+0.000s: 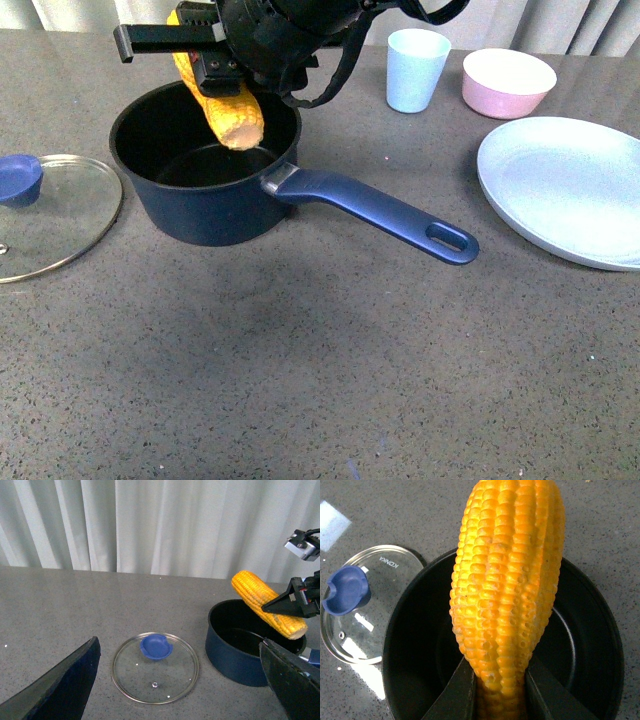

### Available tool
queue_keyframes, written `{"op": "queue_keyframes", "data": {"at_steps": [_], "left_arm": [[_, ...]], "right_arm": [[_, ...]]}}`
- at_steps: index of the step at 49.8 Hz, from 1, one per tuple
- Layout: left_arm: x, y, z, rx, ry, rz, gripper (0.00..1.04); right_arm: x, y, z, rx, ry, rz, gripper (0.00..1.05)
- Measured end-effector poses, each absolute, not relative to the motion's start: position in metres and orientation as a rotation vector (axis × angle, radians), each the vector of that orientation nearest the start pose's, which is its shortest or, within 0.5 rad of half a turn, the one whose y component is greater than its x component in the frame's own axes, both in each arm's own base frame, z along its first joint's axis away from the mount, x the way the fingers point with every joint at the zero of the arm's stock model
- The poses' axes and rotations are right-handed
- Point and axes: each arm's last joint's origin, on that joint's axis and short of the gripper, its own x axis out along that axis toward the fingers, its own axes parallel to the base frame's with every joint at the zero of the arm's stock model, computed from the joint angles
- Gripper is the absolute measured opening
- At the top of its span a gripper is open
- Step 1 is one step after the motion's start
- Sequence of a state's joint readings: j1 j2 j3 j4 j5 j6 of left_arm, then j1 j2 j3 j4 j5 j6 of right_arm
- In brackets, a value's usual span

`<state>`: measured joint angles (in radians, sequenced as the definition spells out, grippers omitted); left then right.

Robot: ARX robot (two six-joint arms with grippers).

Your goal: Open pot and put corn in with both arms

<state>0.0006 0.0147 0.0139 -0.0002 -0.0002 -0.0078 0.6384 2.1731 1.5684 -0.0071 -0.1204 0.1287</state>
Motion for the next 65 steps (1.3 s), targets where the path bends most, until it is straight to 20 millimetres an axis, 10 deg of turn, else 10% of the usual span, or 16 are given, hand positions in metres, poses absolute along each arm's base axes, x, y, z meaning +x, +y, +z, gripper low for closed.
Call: {"op": "queue_keyframes", "data": {"at_steps": [18,43,56,65], "left_arm": [[0.098,0.000,0.167,-0.008,0.001,0.001,0.96],[0.098,0.000,0.167,-0.008,0.001,0.001,0.96],[0.098,0.000,0.167,-0.008,0.001,0.001,0.96],[0.098,0.000,0.167,-0.008,0.001,0.001,0.96]], "right_arm": [[0.389,0.295,0.162,-0.070,0.674,0.689,0.15],[0.385,0.292,0.157,-0.068,0.674,0.686,0.97],[0.360,0.247,0.196,0.061,0.550,0.663,0.96],[0.319,0.171,0.227,0.227,0.418,0.575,0.96]]}}
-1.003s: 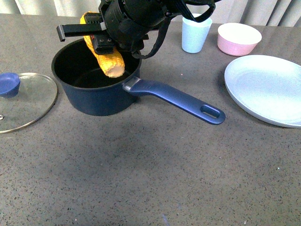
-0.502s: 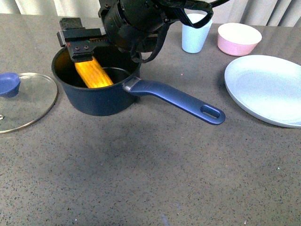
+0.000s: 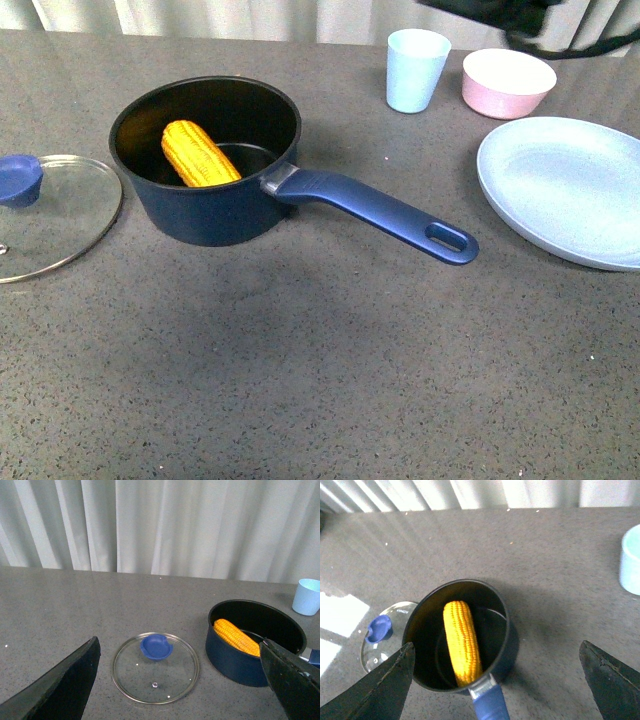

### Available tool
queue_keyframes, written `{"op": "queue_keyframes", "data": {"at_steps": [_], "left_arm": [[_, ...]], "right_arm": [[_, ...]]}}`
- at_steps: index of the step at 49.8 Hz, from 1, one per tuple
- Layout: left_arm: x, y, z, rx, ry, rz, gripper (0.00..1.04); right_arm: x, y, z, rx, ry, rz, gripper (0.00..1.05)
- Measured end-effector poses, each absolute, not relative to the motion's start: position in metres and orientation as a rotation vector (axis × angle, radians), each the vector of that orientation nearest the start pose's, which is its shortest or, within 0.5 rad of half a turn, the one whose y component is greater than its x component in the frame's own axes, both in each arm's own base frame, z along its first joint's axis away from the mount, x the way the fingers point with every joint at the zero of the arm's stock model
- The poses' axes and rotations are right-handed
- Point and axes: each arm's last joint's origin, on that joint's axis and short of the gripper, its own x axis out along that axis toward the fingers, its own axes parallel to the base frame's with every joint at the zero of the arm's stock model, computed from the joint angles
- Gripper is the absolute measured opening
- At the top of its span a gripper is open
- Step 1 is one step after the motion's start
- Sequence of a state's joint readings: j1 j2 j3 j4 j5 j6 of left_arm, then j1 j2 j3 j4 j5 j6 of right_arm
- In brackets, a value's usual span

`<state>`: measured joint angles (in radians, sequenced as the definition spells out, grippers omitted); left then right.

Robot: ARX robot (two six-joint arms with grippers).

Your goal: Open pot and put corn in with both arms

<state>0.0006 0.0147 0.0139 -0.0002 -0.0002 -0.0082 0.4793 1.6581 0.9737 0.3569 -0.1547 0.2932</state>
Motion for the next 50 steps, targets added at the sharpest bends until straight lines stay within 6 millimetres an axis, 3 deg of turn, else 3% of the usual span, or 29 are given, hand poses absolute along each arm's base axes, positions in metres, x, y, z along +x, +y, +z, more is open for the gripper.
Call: {"op": "queue_keyframes", "data": {"at_steps": [5,17,21,25,39,50], "left_arm": [[0.098,0.000,0.167,-0.008,0.001,0.001,0.96],[0.098,0.000,0.167,-0.008,0.001,0.001,0.96],[0.098,0.000,0.167,-0.008,0.001,0.000,0.96],[0.098,0.000,0.167,-0.008,0.001,0.001,0.96],[0.098,0.000,0.167,-0.008,0.001,0.001,0.96],[0.098,0.000,0.167,-0.008,0.001,0.001,0.96]], "right_arm": [[0.288,0.137,0.236,0.280,0.380,0.547,0.96],[0.235,0.094,0.256,0.346,0.287,0.519,0.96],[0.223,0.084,0.256,0.201,0.039,0.213,0.80],[0.209,0.063,0.237,0.084,0.003,0.018,0.62],[0.170,0.028,0.201,0.008,0.007,0.011,0.01],[0.153,0.016,0.189,0.002,0.009,0.005,0.02]]}}
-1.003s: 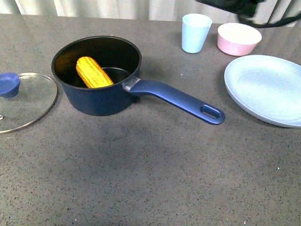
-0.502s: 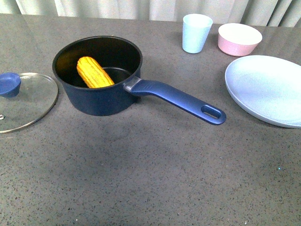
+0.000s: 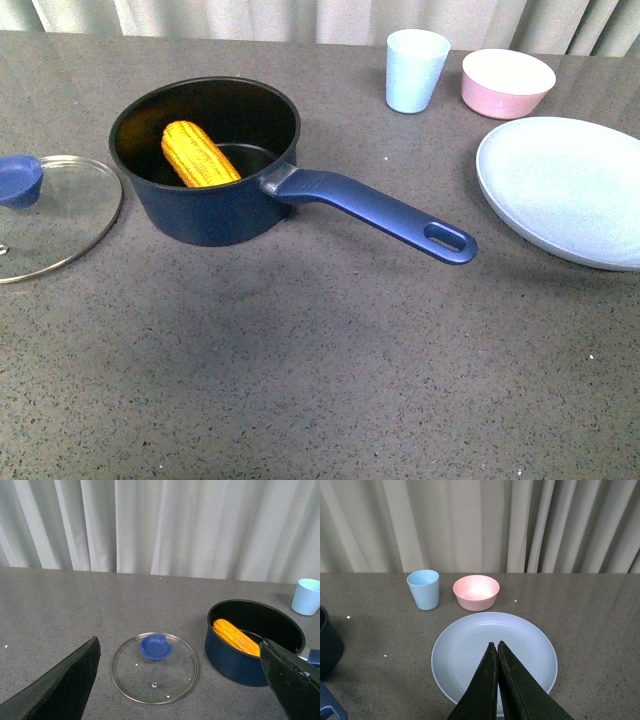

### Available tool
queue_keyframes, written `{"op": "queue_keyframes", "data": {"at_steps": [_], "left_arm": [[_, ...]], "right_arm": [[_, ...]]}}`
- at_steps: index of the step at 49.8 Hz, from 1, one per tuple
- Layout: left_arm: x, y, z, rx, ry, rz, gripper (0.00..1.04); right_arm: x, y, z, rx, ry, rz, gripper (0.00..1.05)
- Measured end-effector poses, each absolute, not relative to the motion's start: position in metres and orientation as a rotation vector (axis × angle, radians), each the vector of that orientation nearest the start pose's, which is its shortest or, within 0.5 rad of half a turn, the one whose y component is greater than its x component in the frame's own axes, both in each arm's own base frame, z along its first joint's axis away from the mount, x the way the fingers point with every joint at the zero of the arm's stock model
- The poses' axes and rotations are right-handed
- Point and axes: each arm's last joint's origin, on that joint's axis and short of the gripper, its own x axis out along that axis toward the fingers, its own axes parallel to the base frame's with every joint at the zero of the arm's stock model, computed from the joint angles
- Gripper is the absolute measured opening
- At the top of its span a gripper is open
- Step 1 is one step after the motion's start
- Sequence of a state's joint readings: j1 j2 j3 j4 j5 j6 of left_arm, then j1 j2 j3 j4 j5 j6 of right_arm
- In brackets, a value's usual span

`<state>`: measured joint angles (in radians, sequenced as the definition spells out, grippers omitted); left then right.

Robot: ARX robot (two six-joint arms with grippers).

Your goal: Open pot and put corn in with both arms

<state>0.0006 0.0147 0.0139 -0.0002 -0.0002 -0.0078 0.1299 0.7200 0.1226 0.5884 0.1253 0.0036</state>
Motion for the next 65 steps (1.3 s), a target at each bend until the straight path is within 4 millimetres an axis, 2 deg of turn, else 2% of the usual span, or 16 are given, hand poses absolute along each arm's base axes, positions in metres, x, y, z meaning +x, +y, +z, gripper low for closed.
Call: {"op": "queue_keyframes", "data": {"at_steps": [17,29,65], "left_arm": [[0.098,0.000,0.167,-0.008,0.001,0.001,0.96],[0.098,0.000,0.167,-0.008,0.001,0.001,0.96],[0.098,0.000,0.167,-0.008,0.001,0.001,0.96]], "right_arm": [[0.136,0.000,0.178,0.003,0.008,-0.002,0.02],[0.128,0.000,0.172,0.003,-0.003,0.003,0.02],[0.110,0.000,0.174,0.003,-0.024,0.004,0.02]]}}
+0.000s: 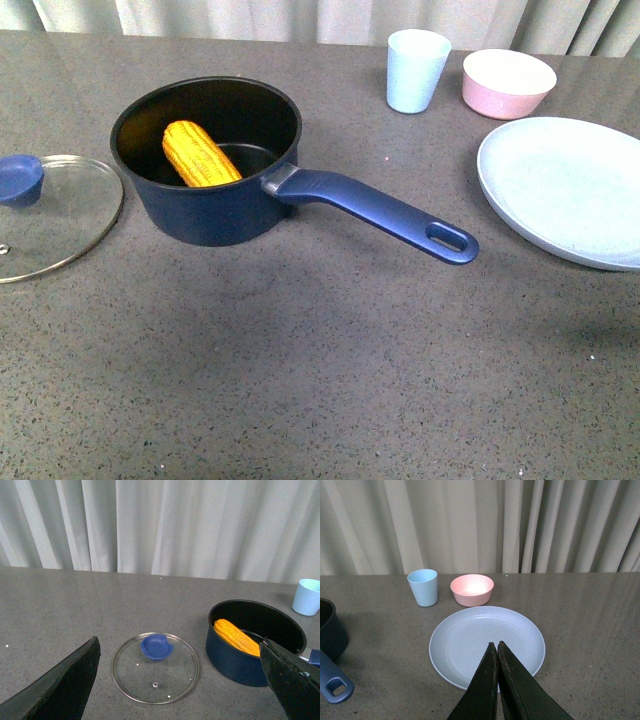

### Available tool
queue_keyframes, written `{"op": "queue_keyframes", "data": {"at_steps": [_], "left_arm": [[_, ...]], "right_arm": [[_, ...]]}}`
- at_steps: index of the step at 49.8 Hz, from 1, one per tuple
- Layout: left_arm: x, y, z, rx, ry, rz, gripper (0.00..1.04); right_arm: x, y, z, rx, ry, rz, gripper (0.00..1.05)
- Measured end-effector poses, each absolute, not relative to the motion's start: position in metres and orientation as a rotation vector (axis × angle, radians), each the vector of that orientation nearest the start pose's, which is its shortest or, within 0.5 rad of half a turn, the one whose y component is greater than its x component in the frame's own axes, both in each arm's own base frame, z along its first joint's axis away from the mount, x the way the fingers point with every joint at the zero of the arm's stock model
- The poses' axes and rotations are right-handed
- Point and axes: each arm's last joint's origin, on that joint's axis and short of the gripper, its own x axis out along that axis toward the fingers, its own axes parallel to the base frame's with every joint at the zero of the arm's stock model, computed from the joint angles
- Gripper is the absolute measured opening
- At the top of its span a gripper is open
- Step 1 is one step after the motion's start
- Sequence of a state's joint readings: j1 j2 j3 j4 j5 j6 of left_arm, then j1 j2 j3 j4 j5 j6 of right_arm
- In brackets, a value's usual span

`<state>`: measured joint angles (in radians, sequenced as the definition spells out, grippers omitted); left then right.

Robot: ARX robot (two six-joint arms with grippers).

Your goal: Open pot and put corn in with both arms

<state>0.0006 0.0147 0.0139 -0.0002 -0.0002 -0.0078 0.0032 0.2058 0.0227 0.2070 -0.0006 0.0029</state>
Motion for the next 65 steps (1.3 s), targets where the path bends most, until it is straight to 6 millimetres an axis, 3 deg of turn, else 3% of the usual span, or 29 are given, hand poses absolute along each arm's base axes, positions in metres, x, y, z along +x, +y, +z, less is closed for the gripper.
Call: {"op": "queue_keyframes", "data": {"at_steps": [13,30,60,63,65], "left_arm": [[0.098,0.000,0.167,-0.008,0.001,0.001,0.96],[0.098,0.000,0.167,-0.008,0.001,0.001,0.96],[0.098,0.000,0.167,-0.008,0.001,0.001,0.96],[0.098,0.000,0.167,-0.008,0.001,0.001,0.96],[0.098,0.000,0.167,-0.008,0.001,0.001,0.96]], "right_arm": [[0.097,0.000,0.171,0.003,-0.015,0.004,0.02],[0.097,0.000,0.171,0.003,-0.018,0.003,0.02],[0.097,0.000,0.171,0.003,-0.018,0.003,0.89],[0.097,0.000,0.171,0.003,-0.018,0.003,0.97],[0.097,0.000,0.171,0.003,-0.018,0.003,0.96]]}}
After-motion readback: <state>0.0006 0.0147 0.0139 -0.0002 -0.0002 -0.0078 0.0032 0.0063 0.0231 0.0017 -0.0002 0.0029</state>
